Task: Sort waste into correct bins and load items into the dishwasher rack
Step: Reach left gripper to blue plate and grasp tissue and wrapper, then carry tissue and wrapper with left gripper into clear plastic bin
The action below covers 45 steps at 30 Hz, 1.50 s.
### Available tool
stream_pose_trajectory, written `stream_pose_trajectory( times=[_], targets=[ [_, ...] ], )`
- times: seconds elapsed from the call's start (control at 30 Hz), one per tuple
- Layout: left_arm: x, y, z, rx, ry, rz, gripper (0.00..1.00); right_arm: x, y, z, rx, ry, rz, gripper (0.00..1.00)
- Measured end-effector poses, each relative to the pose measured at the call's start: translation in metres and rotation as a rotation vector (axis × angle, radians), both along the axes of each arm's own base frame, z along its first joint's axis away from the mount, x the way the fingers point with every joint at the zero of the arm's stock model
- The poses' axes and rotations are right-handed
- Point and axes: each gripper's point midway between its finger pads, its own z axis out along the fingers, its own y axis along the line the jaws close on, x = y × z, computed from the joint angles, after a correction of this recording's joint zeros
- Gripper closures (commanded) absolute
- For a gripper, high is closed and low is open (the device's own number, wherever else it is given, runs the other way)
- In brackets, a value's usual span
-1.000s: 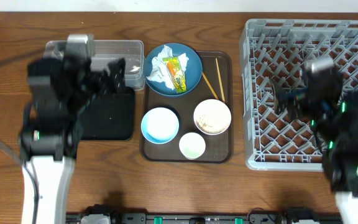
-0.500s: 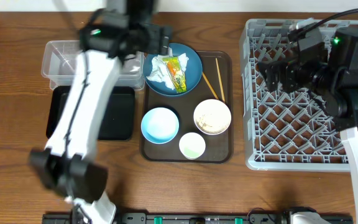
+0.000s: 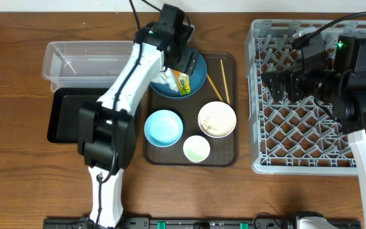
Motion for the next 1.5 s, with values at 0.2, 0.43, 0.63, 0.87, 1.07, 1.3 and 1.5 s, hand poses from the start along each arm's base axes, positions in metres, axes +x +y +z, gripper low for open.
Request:
stream_pose_trajectory(
  times=[0.2, 0.43, 0.63, 0.87, 1.07, 1.3, 1.5],
  targets=[
    [0.007, 0.011, -0.042, 0.078, 0.040, 0.045, 0.11, -0.002, 0.000, -0.002, 0.000, 0.010, 0.000, 0.01],
    [0.010, 0.016, -0.079, 0.123, 0.074, 0.058, 0.11, -0.002, 0.000, -0.002, 0.001, 0.014, 0.001, 0.01],
    [0.010, 0.016, -0.091, 0.131, 0.089, 0.062, 0.15, -0.002, -0.001, -0.002, -0.003, 0.014, -0.002, 0.01],
    [0.012, 0.014, -0.092, 0.119, 0.084, 0.072, 0.85, -0.002, -0.002, -0.003, -0.009, 0.014, -0.009, 0.01],
    [0.012, 0.014, -0.092, 0.122, 0.084, 0.075, 0.94, -0.002, -0.002, -0.003, -0.009, 0.013, -0.009, 0.01],
    [0.011, 0.016, -0.077, 0.102, 0.078, 0.120, 0.94, -0.001, -0.002, -0.002, -0.009, 0.009, -0.009, 0.01],
    [0.019, 0.015, 0.026, 0.008, -0.100, 0.159, 0.94, 0.000, -0.002, -0.002, -0.009, 0.006, -0.009, 0.01]
  ],
)
